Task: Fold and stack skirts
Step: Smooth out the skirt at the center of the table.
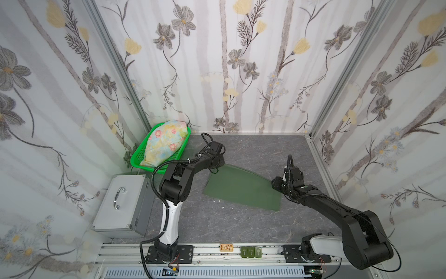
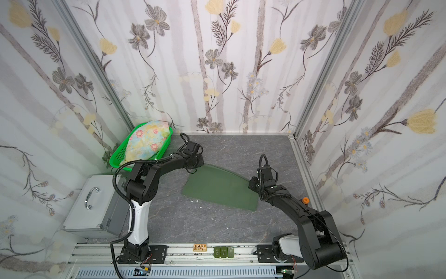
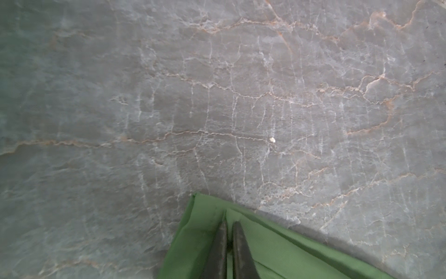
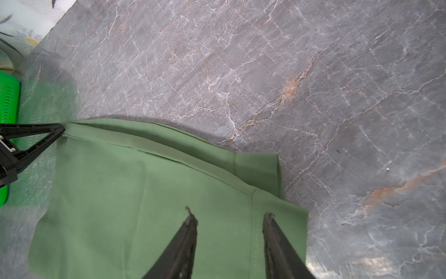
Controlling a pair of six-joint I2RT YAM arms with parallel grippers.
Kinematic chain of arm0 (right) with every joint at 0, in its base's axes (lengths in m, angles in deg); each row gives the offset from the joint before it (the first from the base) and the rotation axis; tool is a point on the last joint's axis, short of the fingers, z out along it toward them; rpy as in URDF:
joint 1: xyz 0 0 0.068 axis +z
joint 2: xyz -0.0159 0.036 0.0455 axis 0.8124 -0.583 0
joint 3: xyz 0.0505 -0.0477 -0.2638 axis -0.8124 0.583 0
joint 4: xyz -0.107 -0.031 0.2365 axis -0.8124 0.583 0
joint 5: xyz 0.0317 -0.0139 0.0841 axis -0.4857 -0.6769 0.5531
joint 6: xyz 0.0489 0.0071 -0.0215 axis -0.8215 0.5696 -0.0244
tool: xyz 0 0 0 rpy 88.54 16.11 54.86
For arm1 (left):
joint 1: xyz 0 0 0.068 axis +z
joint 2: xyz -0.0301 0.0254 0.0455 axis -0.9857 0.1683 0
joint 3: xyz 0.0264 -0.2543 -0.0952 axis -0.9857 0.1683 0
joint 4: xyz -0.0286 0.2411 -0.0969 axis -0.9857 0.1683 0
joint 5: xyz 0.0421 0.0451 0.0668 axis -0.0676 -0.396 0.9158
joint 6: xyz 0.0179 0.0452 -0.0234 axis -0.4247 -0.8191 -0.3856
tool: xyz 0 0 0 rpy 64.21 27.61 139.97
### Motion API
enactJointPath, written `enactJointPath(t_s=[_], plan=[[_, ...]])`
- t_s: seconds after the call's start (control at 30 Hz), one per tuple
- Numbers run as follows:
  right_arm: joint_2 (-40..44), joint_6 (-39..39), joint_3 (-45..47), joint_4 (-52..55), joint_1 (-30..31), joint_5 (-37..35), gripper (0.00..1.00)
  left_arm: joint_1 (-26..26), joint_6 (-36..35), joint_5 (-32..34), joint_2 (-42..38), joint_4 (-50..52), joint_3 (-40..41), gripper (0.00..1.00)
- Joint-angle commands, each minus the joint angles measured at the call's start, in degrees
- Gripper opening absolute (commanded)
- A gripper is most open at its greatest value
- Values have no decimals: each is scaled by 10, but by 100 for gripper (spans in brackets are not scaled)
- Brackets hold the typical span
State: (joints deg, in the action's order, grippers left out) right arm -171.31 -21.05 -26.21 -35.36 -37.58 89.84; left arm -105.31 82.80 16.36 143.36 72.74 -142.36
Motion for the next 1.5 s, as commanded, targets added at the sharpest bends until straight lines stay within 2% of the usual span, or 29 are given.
enactJointPath(t_s=[0.0, 0.33, 0.8, 0.97, 1.07, 1.2, 1.27, 1.33, 1.47], plan=[[0, -3, 1, -13, 0, -9, 46, 4, 3, 12, -25, 2, 13, 0], [-12, -8, -6, -20, 0, -15, 48, 18, 5, 31, -98, 2, 64, 0], [-31, -9, -17, -26, -1, -18, 52, 36, 3, 25, -54, -1, 51, 0], [-69, -8, -37, -36, -8, -19, 50, 38, 3, 32, -56, -4, 60, 0], [-108, -8, -50, -46, -8, -15, 45, 40, 2, 31, -58, -7, 64, 0], [-135, -8, -63, -59, -6, -10, 30, 42, 2, 31, -63, -8, 71, 0], [-145, -8, -69, -62, -7, -11, 28, 42, 3, 30, -64, -8, 72, 0], [-153, -7, -76, -62, -7, -11, 21, 42, 2, 30, -65, -9, 73, 0], [-146, -6, -79, -57, -5, -16, 1, 43, 6, 29, -70, -10, 76, 0]])
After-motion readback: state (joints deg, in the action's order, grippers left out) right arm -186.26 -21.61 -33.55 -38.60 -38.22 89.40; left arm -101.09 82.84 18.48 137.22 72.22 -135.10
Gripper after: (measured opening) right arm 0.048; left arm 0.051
